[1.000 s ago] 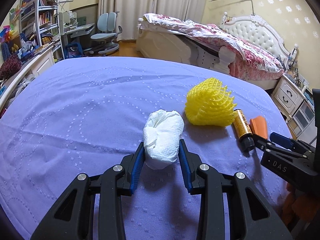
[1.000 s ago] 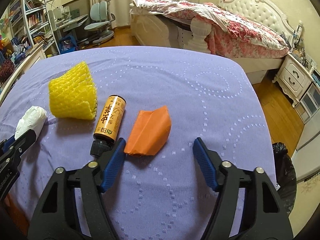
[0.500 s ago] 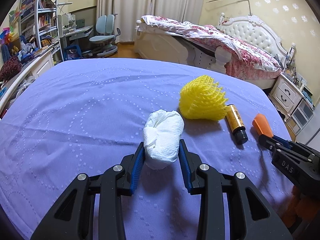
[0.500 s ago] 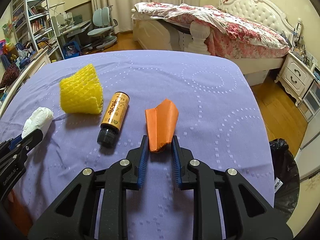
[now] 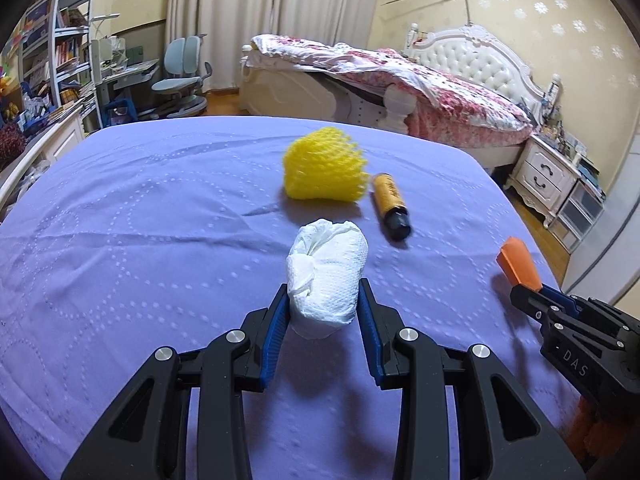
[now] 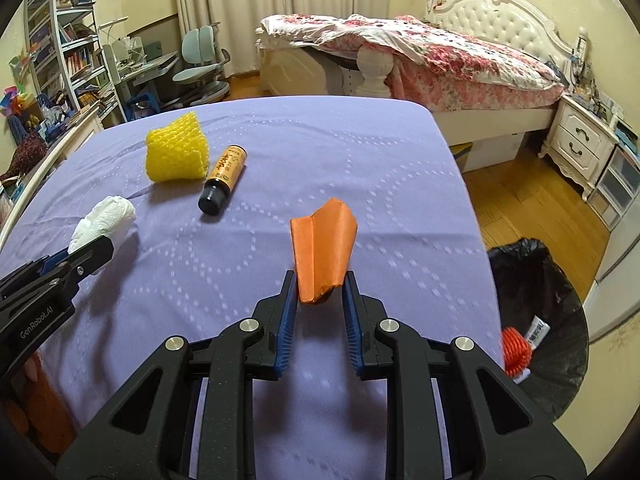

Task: Collect trash
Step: 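Grasp the orange cloth with the right gripper while the left gripper holds the tissue, then carry the tissue and orange cloth over the bin and open both grippers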

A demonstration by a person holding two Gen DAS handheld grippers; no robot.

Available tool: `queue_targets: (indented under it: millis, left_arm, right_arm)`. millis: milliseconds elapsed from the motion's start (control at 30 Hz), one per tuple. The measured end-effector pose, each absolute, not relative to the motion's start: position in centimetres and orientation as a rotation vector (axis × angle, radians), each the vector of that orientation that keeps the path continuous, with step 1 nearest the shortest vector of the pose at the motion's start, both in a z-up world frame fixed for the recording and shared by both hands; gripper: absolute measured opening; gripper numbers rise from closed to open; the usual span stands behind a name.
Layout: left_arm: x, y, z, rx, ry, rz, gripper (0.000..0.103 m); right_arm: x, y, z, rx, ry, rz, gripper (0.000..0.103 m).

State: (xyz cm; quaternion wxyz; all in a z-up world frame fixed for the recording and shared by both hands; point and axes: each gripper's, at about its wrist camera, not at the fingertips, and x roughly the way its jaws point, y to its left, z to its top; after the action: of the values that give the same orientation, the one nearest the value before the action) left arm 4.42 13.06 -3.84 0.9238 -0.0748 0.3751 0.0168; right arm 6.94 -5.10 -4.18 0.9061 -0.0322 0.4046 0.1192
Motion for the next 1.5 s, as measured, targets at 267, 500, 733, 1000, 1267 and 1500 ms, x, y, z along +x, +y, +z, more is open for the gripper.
queue_targets:
  millis: [267,500,733,1000,1267,1500]
  left_arm:
    - [3.1,8.5,-3.8,-0.095,0.768,-0.049,0.036]
    - [2.8,3.9,-3.3,-0.035,0.752,-0.131,0.036]
    - [3.2,-0.7,-3.2,0.024,0.746,-0.218,0.036]
    - [3.8,-4.5,-2.8,0.055,0.732,-0.282,0.036]
    - [4.9,-7.8,-2.8,0.073,0.725,-0.324,0.036]
    - [6.7,-10.8,-3.0,0.083,0.731,-0.352,0.036]
  right_arm:
    - [4.1,-9.0,-3.7,-0.037,0.810,0.187,0.022]
    - [2.8,-12.5,-3.5,-0.004,0.789,0.129,0.022]
    - [1.8,-16.5,-3.4,0.040,0.774,0.055,0.022]
    - [1.4,-20.0,-3.5,0.078,0.766,-0.014,0.022]
    - [2.0,-23.6,-3.9,0.113,0.766,-0.080,0.022]
    - [3.1,-26.0,-4.4,0.135,0.766,-0.119,0.022]
